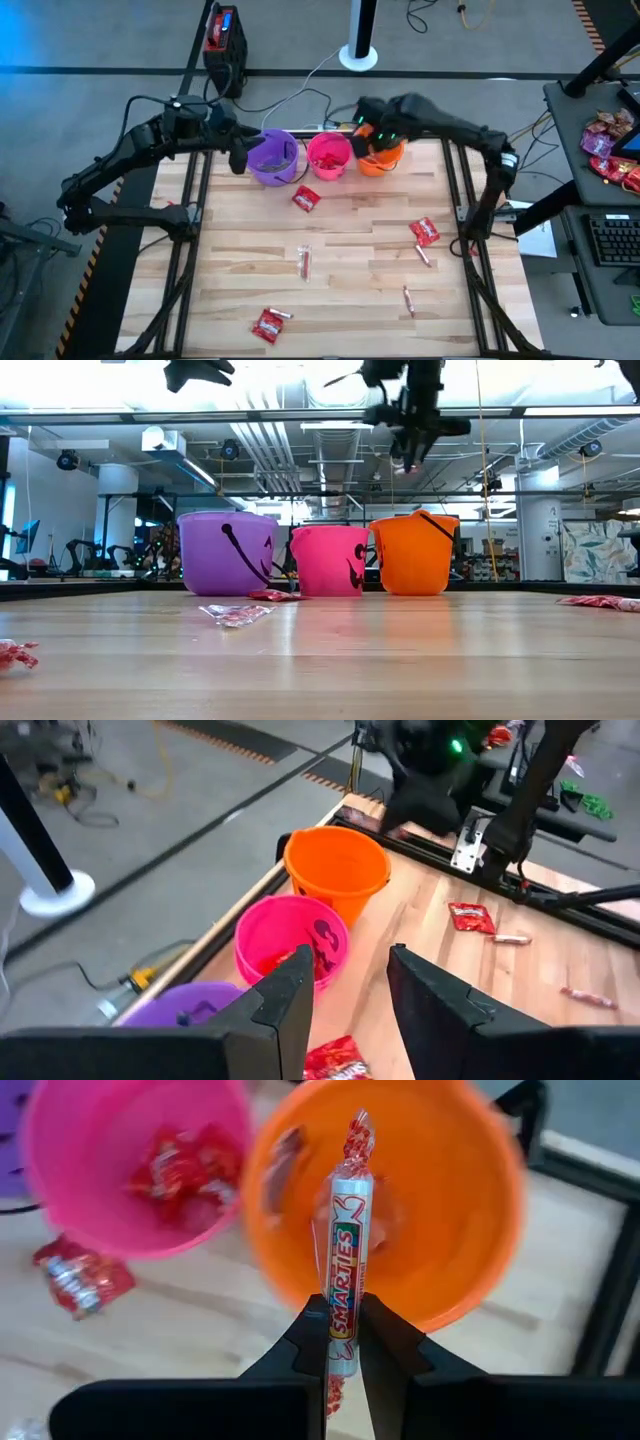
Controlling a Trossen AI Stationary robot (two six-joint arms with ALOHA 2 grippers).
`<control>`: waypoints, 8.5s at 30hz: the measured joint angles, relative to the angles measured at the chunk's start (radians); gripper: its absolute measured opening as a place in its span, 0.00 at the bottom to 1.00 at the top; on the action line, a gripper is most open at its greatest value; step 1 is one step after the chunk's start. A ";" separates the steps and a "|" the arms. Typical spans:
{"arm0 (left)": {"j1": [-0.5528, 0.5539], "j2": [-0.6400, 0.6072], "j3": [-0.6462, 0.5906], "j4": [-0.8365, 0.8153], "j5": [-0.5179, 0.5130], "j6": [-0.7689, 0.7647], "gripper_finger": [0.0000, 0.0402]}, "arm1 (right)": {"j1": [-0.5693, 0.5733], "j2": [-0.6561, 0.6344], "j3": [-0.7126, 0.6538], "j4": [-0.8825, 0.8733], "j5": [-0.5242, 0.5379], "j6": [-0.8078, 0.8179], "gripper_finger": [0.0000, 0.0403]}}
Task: Sort candy by brand, put in halloween buckets
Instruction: Put the transparent candy roll into the orange bucket, then put the red candy pack into the pink bucket
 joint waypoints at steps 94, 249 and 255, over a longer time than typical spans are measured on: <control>-1.273 0.505 -0.228 0.314 -0.249 -1.042 0.00 | -0.064 -0.262 -0.304 0.285 -0.192 -0.551 0.49; 0.046 0.710 0.375 0.004 -0.089 0.068 0.00 | -0.079 -0.287 -0.342 0.342 -0.191 -0.560 0.49; 0.045 0.880 0.550 -0.138 -0.049 0.218 0.00 | -0.123 -0.286 -0.342 0.371 -0.189 -0.542 0.49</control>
